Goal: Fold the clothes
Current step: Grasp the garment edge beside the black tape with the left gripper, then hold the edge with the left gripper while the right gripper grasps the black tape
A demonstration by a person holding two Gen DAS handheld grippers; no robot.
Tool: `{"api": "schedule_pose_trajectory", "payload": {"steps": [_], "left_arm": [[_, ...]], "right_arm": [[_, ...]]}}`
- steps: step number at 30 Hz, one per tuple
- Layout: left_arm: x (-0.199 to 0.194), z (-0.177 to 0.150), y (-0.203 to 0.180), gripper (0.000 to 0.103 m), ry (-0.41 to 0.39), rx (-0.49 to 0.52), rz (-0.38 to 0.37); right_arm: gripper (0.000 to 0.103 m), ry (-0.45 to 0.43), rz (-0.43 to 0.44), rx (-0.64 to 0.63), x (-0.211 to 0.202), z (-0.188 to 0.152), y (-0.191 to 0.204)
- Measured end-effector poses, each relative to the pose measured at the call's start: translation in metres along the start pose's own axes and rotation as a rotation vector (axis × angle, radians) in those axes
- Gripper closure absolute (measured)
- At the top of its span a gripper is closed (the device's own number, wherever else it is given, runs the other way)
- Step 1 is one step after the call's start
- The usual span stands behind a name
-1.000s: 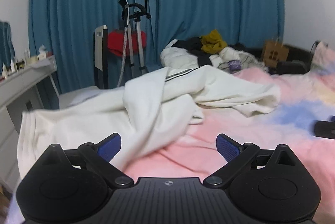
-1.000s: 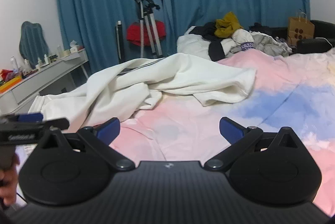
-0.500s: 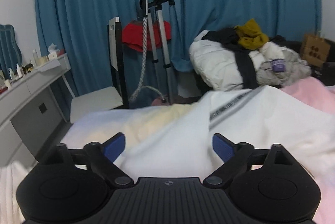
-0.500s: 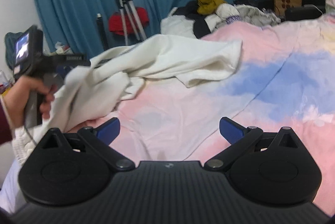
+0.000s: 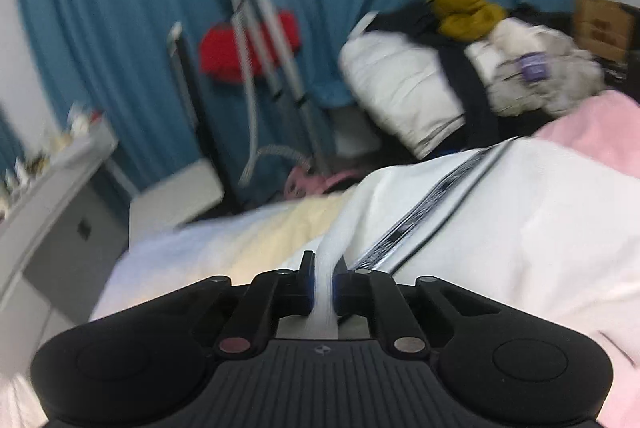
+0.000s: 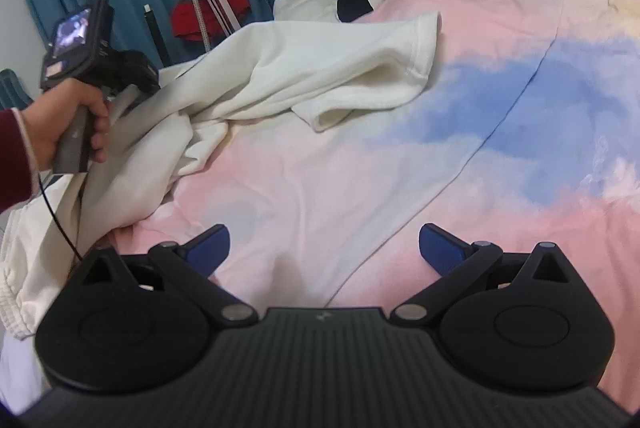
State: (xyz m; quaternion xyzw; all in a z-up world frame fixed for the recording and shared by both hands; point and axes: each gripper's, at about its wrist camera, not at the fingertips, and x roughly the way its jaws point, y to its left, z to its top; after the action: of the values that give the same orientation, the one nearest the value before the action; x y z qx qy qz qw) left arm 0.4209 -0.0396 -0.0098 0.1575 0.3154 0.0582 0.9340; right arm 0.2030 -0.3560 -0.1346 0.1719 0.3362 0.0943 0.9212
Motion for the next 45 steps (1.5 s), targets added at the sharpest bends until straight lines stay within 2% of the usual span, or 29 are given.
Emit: {"api": "schedule_pose_trajectory", "payload": {"steps": [4,9,14,17,20,22,26,30,33,34,35,37,45], "left_arm": [[-0.064,-0.004,-0.010,0.097,-0.121,0.074,-0.069],[-0.160,-0.028,-0.022,0.097,-0.194,0.106,-0.244],[-0.244,-0.089,-0.044,0.097,-0.247,0.155,-0.394],[-0.270,-0.145,-0.055,0.097,-0.192,0.162,-0.486],[-0.273,-0.201,-0.069,0.097,-0.084,0.180,-0.555],[-0.265,-0.235,-0.079,0.097,-0.024,0.211,-0.571],[-0.240,-0.267,-0.075,0.097,0.069,0.138,-0.573],[-0.241,-0.263,-0.071,0.097,0.055,0.088,-0.589],[-0.242,-0.268,-0.067,0.096,0.049,0.061,-0.601],[-0.240,-0.271,-0.066,0.096,0.056,0.047,-0.606],[-0.239,-0.274,-0.065,0.096,0.062,0.034,-0.611],[-0.236,-0.277,-0.064,0.096,0.070,0.018,-0.618],[-0.226,-0.278,-0.068,0.096,0.080,0.010,-0.637]], "right_arm": [[0.000,-0.021,-0.002,-0.011,-0.005,0.002,0.002],[0.000,-0.051,-0.007,-0.005,-0.019,0.004,0.002],[0.000,-0.096,-0.013,0.016,-0.041,0.007,-0.001],[0.000,-0.112,-0.016,0.044,-0.053,0.008,-0.006],[0.000,-0.120,-0.016,0.065,-0.059,0.008,-0.010],[0.000,-0.118,-0.014,0.075,-0.060,0.009,-0.012],[0.000,-0.107,-0.008,0.089,-0.058,0.009,-0.016],[0.000,-0.088,0.018,0.149,-0.051,0.014,-0.028],[0.008,-0.068,0.054,0.195,-0.037,0.026,-0.035],[0.014,-0.064,0.067,0.200,-0.030,0.032,-0.036],[0.022,-0.063,0.075,0.193,-0.023,0.039,-0.035],[0.026,-0.066,0.080,0.154,-0.011,0.049,-0.031],[0.027,-0.058,0.124,0.020,0.042,0.066,-0.008]]}}
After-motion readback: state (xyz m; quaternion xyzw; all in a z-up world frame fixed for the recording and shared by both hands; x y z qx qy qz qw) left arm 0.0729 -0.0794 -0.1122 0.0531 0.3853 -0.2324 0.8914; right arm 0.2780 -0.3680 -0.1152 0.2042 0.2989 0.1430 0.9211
